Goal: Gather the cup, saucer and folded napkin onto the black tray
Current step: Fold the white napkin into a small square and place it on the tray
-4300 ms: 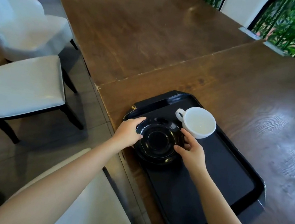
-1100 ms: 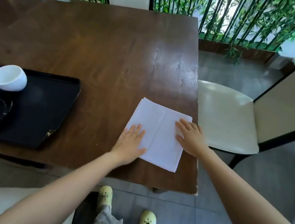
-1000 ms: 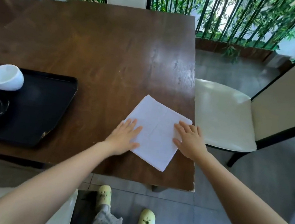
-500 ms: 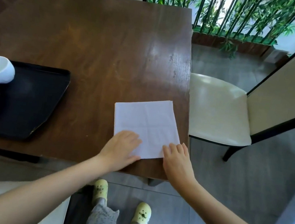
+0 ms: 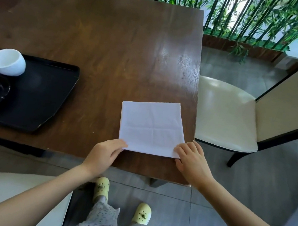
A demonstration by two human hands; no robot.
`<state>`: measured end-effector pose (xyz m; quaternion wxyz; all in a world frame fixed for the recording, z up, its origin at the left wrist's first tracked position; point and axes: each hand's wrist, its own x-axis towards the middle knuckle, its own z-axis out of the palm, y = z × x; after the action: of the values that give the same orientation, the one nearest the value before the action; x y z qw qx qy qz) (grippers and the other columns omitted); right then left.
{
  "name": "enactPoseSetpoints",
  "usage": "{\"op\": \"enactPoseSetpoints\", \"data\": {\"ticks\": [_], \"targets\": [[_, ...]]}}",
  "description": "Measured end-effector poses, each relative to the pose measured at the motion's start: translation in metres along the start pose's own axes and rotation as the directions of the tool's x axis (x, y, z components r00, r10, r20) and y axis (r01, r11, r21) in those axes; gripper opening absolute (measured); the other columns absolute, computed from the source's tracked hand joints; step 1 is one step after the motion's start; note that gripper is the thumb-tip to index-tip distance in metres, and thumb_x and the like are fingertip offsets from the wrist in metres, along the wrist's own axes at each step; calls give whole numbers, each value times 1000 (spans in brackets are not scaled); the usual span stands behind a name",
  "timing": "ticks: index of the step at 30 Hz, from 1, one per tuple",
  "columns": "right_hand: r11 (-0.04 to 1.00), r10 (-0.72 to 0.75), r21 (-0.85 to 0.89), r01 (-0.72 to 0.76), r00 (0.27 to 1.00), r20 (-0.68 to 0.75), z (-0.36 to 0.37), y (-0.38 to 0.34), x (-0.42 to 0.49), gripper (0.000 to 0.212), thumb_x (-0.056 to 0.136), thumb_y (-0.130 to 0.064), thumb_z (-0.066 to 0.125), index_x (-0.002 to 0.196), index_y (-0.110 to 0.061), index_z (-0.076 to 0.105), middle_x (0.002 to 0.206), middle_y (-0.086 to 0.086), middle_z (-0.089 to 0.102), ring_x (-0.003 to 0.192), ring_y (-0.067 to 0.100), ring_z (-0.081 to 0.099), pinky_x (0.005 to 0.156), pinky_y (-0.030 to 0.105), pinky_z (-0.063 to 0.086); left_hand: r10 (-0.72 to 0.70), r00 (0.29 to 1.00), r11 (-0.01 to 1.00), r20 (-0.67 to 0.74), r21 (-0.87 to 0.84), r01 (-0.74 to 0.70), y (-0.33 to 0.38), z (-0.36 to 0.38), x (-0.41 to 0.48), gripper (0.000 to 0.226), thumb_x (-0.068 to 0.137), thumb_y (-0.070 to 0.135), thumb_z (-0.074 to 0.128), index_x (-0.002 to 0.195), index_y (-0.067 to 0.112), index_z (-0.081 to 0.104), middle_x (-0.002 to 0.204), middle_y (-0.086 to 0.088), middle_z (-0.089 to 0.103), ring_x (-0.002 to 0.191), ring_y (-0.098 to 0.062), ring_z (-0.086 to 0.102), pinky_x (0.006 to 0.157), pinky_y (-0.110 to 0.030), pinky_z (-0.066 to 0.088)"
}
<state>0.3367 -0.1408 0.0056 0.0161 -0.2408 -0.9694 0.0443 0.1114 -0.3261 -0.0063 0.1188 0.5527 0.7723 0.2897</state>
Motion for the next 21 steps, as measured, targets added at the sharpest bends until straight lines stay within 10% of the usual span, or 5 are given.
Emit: {"op": "enactPoseSetpoints", "data": {"ticks": [5,13,21], "targets": [[939,-18,340,48,996,-90,-3,19,10,8,78,-6,71,85,-9,69,89,2,71,86,30,60,78,40,51,-201,979,960,36,-190,204,-3,-13,13,21,89,16,60,107,14,71,104,10,67,96,2,59,81,3,38],[481,362,834,-270,928,91,-15,28,62,16,89,-27,60,74,-24,60,64,-14,58,59,-3,50,55,6,39,-454,889,808,-53,-445,387,-12,-15,56,13,92,31,54,97,23,64,91,14,64,87,-1,59,62,-3,45],[428,666,808,-404,746,21,6,10,134,32,96,-32,41,86,-3,50,73,5,50,67,18,45,59,33,35,-618,731,767,-290,-426,480,-12,6,124,21,96,31,42,82,16,50,69,8,53,70,-19,54,57,-30,39]]}}
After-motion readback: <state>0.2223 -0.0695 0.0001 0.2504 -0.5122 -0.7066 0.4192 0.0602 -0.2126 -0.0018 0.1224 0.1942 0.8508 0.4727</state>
